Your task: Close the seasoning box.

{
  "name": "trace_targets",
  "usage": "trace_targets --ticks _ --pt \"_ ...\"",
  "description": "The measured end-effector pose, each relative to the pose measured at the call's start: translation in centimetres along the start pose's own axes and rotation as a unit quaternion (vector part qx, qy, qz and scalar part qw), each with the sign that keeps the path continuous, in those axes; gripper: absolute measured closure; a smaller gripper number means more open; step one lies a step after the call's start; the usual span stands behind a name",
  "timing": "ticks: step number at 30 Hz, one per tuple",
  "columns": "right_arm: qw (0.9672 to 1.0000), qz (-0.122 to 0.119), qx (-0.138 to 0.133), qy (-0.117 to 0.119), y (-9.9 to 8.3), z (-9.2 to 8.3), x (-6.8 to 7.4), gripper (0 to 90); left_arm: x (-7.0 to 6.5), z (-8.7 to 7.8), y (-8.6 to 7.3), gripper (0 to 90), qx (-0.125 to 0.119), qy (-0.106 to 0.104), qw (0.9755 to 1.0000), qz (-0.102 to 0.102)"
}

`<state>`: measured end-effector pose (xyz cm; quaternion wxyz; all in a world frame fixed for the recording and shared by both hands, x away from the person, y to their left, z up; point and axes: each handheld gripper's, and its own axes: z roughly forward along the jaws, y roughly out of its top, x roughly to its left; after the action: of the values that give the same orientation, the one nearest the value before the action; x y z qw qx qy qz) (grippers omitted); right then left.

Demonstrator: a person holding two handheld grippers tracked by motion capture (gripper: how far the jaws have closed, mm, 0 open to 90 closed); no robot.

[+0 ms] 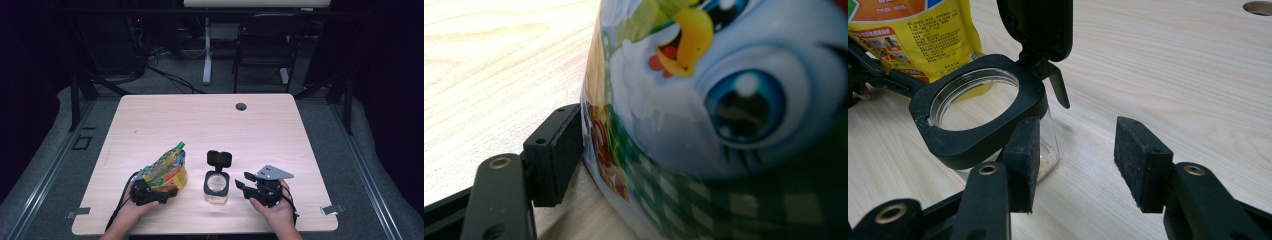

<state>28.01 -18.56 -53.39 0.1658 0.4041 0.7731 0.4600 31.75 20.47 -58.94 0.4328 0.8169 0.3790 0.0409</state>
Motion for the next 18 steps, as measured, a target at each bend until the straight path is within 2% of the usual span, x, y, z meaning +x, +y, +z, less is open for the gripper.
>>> trace_targets --ticks 18 --pt "1.0 -0.001 -0.001 0.001 0.0 0.01 0.04 53.3 0.09 0.0 0.04 29.9 0.0 -0.002 1.0 0.005"
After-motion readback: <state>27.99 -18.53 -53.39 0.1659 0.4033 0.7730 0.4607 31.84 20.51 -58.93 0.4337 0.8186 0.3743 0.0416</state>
